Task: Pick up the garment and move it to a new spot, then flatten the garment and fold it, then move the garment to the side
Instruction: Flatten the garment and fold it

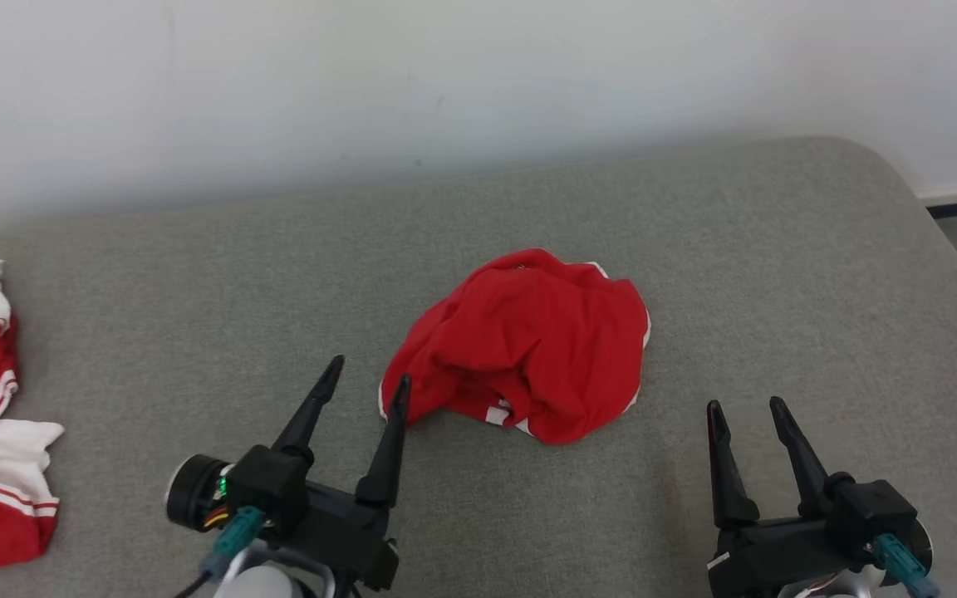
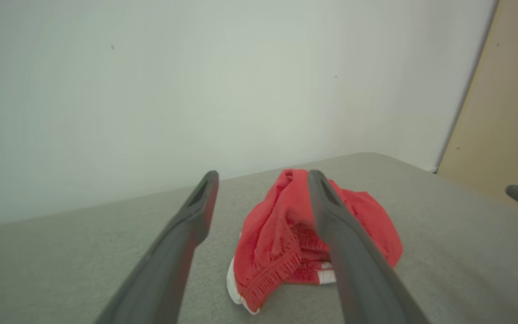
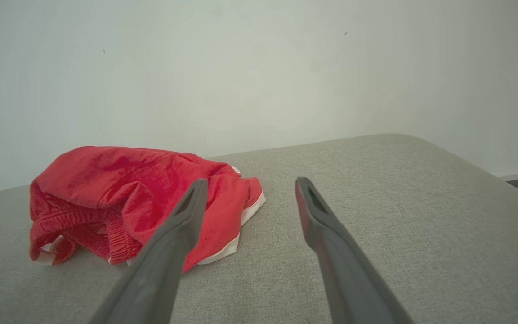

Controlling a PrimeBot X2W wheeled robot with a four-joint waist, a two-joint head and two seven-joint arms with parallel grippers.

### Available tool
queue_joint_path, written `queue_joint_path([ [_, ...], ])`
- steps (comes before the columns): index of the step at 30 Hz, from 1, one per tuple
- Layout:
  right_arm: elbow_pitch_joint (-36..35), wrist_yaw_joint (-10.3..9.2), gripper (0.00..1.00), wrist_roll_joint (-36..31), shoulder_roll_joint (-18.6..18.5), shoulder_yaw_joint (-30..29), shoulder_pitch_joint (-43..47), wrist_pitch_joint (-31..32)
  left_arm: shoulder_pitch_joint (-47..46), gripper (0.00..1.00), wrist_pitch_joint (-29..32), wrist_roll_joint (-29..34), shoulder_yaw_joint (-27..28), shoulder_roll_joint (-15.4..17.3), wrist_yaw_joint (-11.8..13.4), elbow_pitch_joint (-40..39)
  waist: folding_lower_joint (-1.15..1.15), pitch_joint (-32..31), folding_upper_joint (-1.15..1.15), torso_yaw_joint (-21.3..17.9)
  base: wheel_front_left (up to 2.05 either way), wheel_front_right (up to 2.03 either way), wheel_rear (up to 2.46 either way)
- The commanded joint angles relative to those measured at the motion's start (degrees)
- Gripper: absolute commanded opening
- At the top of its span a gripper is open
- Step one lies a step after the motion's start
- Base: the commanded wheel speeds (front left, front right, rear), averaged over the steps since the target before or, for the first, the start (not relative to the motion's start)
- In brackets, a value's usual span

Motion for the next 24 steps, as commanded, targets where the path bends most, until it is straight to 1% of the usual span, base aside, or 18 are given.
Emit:
queue_joint_path([
  [1, -0.18, -0.12, 1.0, 0.52, 0.1, 0.14, -0.75, -0.03, -1.36, 1.0, -0.2, -0.41, -1.29, 0.19, 0.11, 0.73, -0.01, 4.28, -0.01, -4.11, 0.0, 0.0, 0.0],
  [6, -0.57, -0.12, 1.0, 2.27, 0.14, 0.1, -2.93, -0.03, -5.35, 1.0, -0.19, -1.62, -7.21, 1.35, 0.11, 6.74, -0.01, 8.56, -0.01, -7.62, 0.0, 0.0, 0.0],
  [9, -0.59, -0.12, 1.0, 2.89, 0.12, 0.12, -3.58, -0.03, -7.15, 1.0, -0.21, -2.64, -9.02, 1.73, 0.11, 11.03, -0.01, 10.15, -0.01, -9.46, 0.0, 0.0, 0.0],
  [11, -0.57, -0.12, 1.0, 3.1, 0.13, 0.01, -3.79, -0.03, -7.79, 1.0, -0.2, -3.19, -9.39, 1.56, 0.12, 12.09, -0.01, 10.49, -0.01, -9.91, 0.0, 0.0, 0.0],
  [15, -0.73, -0.12, 1.0, 3.46, 0.16, 0.27, -4.54, -0.03, -9.52, 1.0, -0.2, -4.19, -11.43, 1.81, 0.12, 17.35, -0.01, 11.27, -0.01, -11.47, 0.0, 0.0, 0.0],
  [22, -0.75, -0.12, 1.0, 2.75, 0.16, 0.71, -5.33, -0.03, -13.14, 1.0, -0.2, -5.56, -12.04, 1.06, 0.11, 22.86, -0.01, 11.31, -0.01, -13.34, 0.0, 0.0, 0.0],
  [23, -0.73, -0.12, 1.0, 2.54, 0.14, 0.66, -5.27, -0.03, -13.7, 0.74, -0.2, -5.63, -12.11, 0.94, 0.11, 23.81, -0.01, 11.13, -0.01, -13.42, 0.0, 0.0, 0.0],
  [24, -0.8, -0.12, 1.0, 2.33, 0.13, 0.48, -5.09, -0.03, -14.23, 0.44, -0.2, -5.75, -12.34, 0.71, 0.11, 24.8, -0.01, 10.99, -0.01, -13.42, 0.0, 0.0, 0.0],
])
